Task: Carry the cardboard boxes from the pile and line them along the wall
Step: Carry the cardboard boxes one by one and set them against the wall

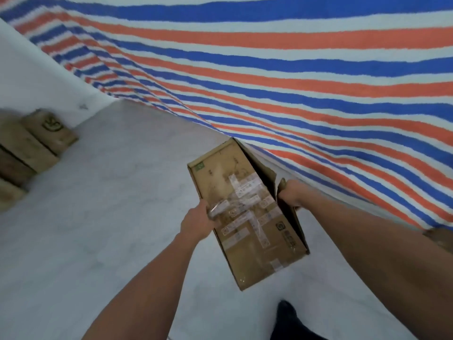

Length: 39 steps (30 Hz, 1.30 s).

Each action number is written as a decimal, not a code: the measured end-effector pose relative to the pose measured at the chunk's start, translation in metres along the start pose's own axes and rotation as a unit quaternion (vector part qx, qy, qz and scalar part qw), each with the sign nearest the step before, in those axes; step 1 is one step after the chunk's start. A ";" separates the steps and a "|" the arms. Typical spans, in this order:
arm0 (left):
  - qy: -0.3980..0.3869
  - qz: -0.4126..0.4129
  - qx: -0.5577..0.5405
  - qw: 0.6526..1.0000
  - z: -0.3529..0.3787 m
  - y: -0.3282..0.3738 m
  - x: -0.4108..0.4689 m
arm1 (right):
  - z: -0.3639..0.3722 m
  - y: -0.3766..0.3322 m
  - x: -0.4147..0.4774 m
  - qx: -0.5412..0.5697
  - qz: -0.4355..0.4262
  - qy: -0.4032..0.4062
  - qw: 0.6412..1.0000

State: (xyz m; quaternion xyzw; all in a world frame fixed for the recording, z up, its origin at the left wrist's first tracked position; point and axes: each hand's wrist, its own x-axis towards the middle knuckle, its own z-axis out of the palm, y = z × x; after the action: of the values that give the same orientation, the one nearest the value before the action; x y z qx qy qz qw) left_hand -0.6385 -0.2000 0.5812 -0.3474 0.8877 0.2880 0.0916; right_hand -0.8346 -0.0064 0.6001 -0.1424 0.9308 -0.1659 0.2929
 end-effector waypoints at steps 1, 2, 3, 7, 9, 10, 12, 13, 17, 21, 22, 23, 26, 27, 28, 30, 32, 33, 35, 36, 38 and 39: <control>0.006 -0.011 -0.006 1.000 -0.012 -0.008 0.013 | -0.002 -0.020 0.012 -0.005 -0.012 -0.004 1.000; 0.013 -0.026 -0.016 0.999 -0.029 -0.022 0.032 | -0.002 -0.049 0.033 -0.015 -0.030 -0.007 0.999; 0.014 -0.034 -0.026 0.999 -0.040 -0.030 0.046 | -0.003 -0.069 0.047 -0.022 -0.039 -0.010 0.999; 0.016 -0.057 -0.070 0.996 -0.086 -0.066 0.115 | 0.000 -0.153 0.118 -0.030 -0.078 -0.022 0.996; 0.038 -0.092 -0.111 0.989 -0.115 -0.087 0.161 | 0.004 -0.208 0.167 -0.036 -0.091 -0.035 0.995; 0.045 -0.104 -0.125 0.986 -0.128 -0.094 0.177 | 0.004 -0.229 0.182 -0.044 -0.096 -0.048 0.993; 0.059 -0.124 -0.148 0.979 -0.160 -0.110 0.213 | 0.005 -0.281 0.218 -0.063 -0.107 -0.072 0.990; 0.065 -0.131 -0.157 0.977 -0.175 -0.118 0.226 | 0.006 -0.308 0.233 -0.071 -0.117 -0.081 0.987; 0.109 -0.170 -0.168 0.965 -0.234 -0.161 0.272 | 0.020 -0.414 0.284 -0.107 -0.164 -0.115 0.974; 0.139 -0.230 -0.198 0.943 -0.288 -0.234 0.309 | 0.063 -0.533 0.325 -0.136 -0.209 -0.155 0.956; 0.142 -0.235 -0.201 0.940 -0.302 -0.254 0.322 | 0.076 -0.561 0.338 -0.137 -0.213 -0.159 0.954; 0.147 -0.238 -0.199 0.939 -0.312 -0.272 0.332 | 0.086 -0.583 0.345 -0.142 -0.216 -0.161 0.952; 0.153 -0.237 -0.210 0.936 -0.356 -0.332 0.371 | 0.123 -0.664 0.378 -0.144 -0.230 -0.170 0.947; 0.154 -0.236 -0.212 0.936 -0.371 -0.348 0.383 | 0.131 -0.689 0.387 -0.145 -0.235 -0.170 0.946; 0.151 -0.239 -0.223 0.933 -0.391 -0.367 0.397 | 0.138 -0.720 0.396 -0.143 -0.235 -0.171 0.946; 0.152 -0.256 -0.236 0.925 -0.433 -0.404 0.422 | 0.151 -0.783 0.409 -0.136 -0.237 -0.176 0.946; 0.152 -0.262 -0.240 0.922 -0.469 -0.428 0.442 | 0.156 -0.827 0.420 -0.128 -0.243 -0.182 0.944; 0.154 -0.263 -0.242 0.921 -0.486 -0.443 0.458 | 0.160 -0.851 0.431 -0.121 -0.239 -0.182 0.946; 0.163 -0.261 -0.243 0.920 -0.515 -0.457 0.482 | 0.162 -0.884 0.446 -0.117 -0.237 -0.184 0.947; 0.169 -0.260 -0.245 0.919 -0.527 -0.465 0.498 | 0.166 -0.901 0.458 -0.113 -0.236 -0.184 0.947; 0.180 -0.262 -0.247 0.915 -0.555 -0.486 0.541 | 0.173 -0.947 0.492 -0.106 -0.230 -0.185 0.950; 0.182 -0.263 -0.245 0.915 -0.568 -0.493 0.558 | 0.174 -0.966 0.505 -0.103 -0.229 -0.187 0.950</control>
State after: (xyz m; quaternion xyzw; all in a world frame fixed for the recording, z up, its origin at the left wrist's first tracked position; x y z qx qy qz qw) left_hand -0.7015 -1.1333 0.6221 -0.6260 0.6673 0.3940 -0.0871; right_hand -0.9674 -1.1022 0.5924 -0.4097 0.8139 -0.1023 0.3991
